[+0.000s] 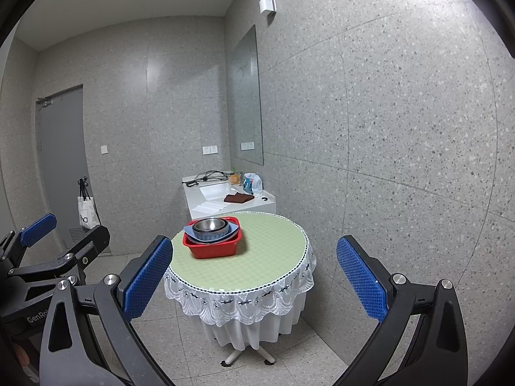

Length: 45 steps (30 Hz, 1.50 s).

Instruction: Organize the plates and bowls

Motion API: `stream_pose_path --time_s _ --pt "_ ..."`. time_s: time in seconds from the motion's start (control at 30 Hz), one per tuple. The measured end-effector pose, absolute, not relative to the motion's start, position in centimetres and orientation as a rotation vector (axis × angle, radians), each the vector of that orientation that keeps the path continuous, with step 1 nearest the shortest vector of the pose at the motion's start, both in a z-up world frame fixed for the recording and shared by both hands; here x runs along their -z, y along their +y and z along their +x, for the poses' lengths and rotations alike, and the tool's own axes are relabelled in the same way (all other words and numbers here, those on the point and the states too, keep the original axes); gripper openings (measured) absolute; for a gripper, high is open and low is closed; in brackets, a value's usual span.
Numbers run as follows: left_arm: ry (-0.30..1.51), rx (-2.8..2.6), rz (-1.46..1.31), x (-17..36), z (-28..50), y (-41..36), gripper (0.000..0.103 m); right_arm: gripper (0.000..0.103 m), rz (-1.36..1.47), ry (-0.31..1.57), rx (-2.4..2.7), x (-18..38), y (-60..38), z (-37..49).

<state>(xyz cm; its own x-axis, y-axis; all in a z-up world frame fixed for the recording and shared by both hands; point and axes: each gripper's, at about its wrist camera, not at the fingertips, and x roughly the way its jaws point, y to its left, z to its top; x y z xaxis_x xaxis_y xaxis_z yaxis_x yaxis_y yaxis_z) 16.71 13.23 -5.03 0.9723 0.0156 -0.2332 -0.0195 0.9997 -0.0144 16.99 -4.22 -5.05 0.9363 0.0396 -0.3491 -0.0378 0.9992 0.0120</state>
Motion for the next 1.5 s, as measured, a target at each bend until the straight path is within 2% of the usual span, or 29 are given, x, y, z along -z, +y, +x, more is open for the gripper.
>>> stream_pose_path --time_s 1.5 --pt "0.235 -0.024 -0.012 5.26 17.62 13.54 0.102 0.103 0.002 0.363 -0.045 5.38 -4.33 17.72"
